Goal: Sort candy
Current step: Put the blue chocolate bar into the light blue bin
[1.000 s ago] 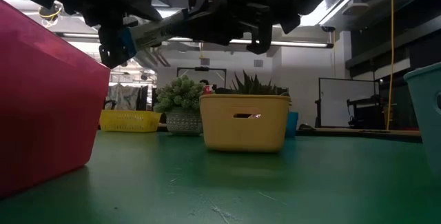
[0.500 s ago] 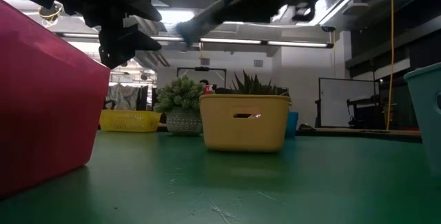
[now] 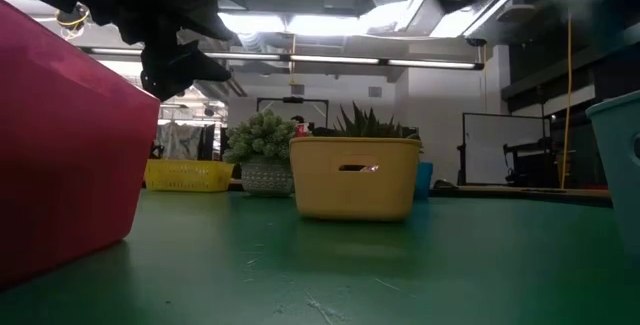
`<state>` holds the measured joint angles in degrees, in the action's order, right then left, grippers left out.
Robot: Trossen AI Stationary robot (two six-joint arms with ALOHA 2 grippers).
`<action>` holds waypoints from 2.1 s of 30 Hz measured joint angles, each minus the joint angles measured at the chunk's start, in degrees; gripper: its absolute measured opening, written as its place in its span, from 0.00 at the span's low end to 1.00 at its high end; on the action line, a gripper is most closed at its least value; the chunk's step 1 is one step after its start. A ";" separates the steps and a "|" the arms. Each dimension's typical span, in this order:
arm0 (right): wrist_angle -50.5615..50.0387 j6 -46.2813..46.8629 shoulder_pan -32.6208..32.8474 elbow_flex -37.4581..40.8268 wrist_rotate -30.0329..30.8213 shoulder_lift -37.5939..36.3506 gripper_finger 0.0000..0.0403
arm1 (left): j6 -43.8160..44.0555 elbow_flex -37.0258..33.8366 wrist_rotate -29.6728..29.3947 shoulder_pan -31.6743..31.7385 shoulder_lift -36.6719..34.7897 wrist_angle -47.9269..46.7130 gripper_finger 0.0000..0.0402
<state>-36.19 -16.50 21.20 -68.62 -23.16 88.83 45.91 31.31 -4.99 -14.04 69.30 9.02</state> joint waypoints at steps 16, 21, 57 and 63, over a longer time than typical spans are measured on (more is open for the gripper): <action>-2.86 11.81 10.11 0.00 0.07 0.52 0.08 | -0.04 0.00 4.39 -0.01 0.00 -3.85 0.45; -2.88 13.87 9.91 0.00 -0.47 0.52 0.11 | 0.00 0.00 6.98 -0.02 0.00 -10.50 0.45; -7.63 14.52 9.89 0.00 5.93 0.54 0.43 | -26.42 17.89 -3.26 18.75 0.00 -68.79 0.45; -8.96 14.48 9.89 -0.02 9.71 0.54 0.43 | -35.41 19.45 -10.87 21.90 -0.02 -77.62 0.45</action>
<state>-45.15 -2.02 31.09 -68.64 -13.45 89.36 10.50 50.76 -15.87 7.85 69.28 -68.60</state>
